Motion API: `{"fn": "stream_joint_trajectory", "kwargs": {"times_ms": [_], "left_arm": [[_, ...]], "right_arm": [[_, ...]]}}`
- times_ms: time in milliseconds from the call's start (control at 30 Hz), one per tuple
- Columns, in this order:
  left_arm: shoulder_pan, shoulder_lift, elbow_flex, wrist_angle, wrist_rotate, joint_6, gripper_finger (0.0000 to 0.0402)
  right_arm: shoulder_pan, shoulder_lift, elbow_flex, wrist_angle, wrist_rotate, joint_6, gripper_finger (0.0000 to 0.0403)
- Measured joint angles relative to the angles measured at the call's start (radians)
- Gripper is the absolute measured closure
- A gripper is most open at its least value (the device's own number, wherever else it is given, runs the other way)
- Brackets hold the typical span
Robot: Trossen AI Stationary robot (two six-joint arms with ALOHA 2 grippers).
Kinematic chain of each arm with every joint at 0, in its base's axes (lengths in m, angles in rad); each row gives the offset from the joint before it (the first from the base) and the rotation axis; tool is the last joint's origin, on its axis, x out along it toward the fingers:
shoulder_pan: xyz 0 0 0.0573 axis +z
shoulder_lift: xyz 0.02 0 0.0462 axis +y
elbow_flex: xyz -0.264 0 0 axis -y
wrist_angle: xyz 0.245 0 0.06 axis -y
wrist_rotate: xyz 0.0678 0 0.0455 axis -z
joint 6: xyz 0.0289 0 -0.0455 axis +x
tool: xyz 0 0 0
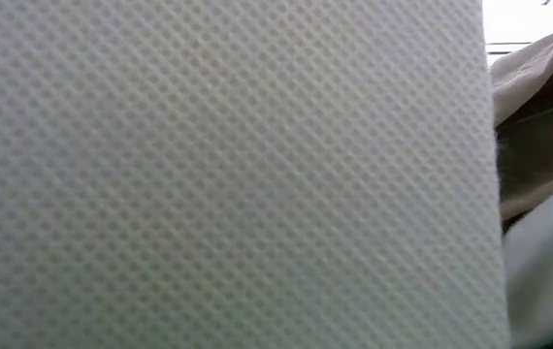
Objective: Sort clothes
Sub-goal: Put the black short pants into the white bin
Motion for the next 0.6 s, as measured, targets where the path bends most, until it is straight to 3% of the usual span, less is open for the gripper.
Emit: {"fn": "stream_joint_trajectory", "kwargs": {"times_ms": [300, 600], "left_arm": [[0.000, 0.006, 0.000, -0.011, 0.000, 0.008, 0.0402], [0.000, 0.009, 0.000, -0.008, -0.001, 0.008, 0.0402]], "right_arm": [[-0.102, 0.018, -0.002, -0.076, 0.000, 0.047, 0.0394], [-0.112, 0.043, -0.001, -0.101, -0.007, 0.049, 0.0394]]}}
